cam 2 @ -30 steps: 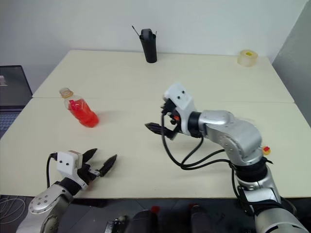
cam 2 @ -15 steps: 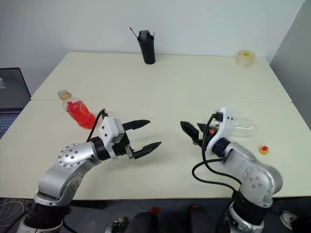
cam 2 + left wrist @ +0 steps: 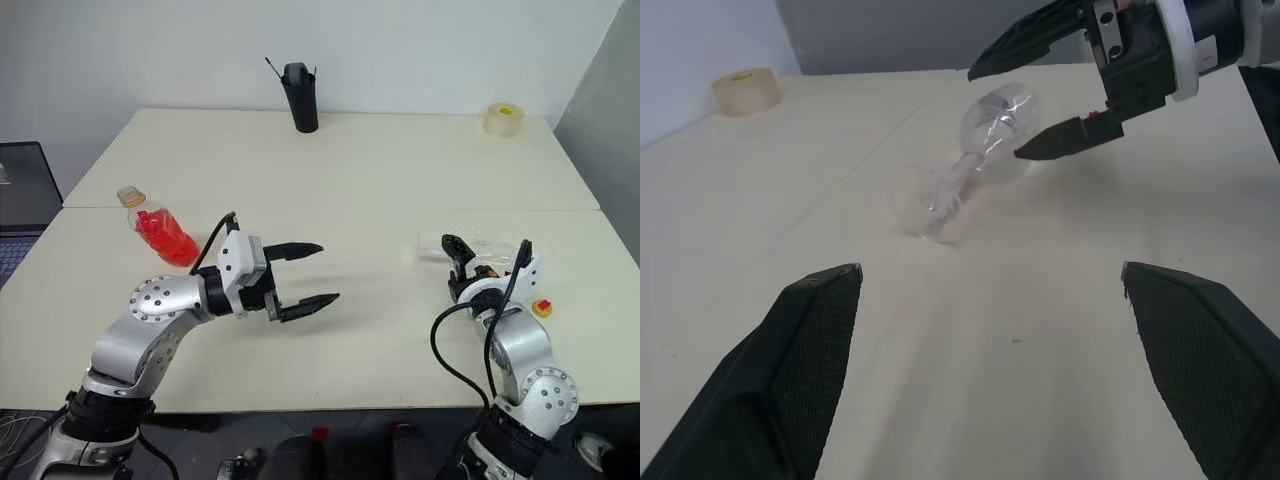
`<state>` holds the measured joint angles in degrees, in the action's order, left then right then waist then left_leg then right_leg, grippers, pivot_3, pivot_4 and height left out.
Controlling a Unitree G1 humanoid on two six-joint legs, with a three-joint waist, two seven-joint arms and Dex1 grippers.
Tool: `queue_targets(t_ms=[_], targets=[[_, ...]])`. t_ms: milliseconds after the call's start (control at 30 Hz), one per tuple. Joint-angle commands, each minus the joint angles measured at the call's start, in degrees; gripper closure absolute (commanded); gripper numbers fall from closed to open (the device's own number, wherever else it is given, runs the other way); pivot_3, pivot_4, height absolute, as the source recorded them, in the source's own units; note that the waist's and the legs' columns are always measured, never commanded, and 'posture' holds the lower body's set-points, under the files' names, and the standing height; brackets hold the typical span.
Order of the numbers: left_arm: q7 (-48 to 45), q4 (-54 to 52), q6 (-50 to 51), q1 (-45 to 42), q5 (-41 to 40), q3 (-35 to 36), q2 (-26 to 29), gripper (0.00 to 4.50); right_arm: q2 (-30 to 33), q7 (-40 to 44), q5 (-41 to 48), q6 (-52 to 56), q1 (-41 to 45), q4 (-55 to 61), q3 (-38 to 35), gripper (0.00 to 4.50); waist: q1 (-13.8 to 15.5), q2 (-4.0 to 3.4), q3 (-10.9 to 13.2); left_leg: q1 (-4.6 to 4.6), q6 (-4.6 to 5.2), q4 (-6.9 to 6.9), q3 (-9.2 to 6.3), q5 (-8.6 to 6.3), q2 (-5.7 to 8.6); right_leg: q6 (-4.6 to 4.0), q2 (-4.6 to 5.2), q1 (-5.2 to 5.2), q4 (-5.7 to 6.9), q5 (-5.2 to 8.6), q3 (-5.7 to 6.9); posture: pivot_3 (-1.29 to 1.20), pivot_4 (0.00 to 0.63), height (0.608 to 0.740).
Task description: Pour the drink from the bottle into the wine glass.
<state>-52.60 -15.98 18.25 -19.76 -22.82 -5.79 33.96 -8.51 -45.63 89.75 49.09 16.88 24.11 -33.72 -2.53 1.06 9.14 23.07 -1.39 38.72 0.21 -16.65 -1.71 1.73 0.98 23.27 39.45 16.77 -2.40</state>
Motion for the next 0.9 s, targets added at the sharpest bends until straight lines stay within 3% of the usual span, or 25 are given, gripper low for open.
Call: queue_targets(t_ms=[33,367,900], targets=[[0.1,-0.1,-0.8,-1.3,0.2,0.5,-0.6,0.03,-0.2,-2.0,3.9,-6.8,0.5,-1.2,2.9,0.0,0.0,0.0,0.0,0.01,0.0,0.0,0.0,0.0,0.0,0.0,0.0,0.0,-0.01,0.0,0.0,0.0,0.15,0.74],[1.8,0.0,-0.3,-1.8,0.8,0.9,-1.4,0.03,1.6,4.5,-0.8,-16.3,1.4,-7.8,8.7,0.0,0.0,-0.01,0.0,0.01,0.0,0.0,0.0,0.0,-0.07,0.01,0.02,0.0,-0.04,0.0,-0.02,0.0,0.15,0.74],[3.8,-1.3,1.9,-3.3,0.9,1.5,-1.8,0.03,5.4,16.2,-5.5,-21.8,7.4,-24.1,6.8,0.0,0.2,-0.02,0.0,0.01,0.0,0.0,0.03,0.0,-0.08,0.0,0.04,0.0,-0.02,0.0,-0.03,0.0,0.15,0.74]])
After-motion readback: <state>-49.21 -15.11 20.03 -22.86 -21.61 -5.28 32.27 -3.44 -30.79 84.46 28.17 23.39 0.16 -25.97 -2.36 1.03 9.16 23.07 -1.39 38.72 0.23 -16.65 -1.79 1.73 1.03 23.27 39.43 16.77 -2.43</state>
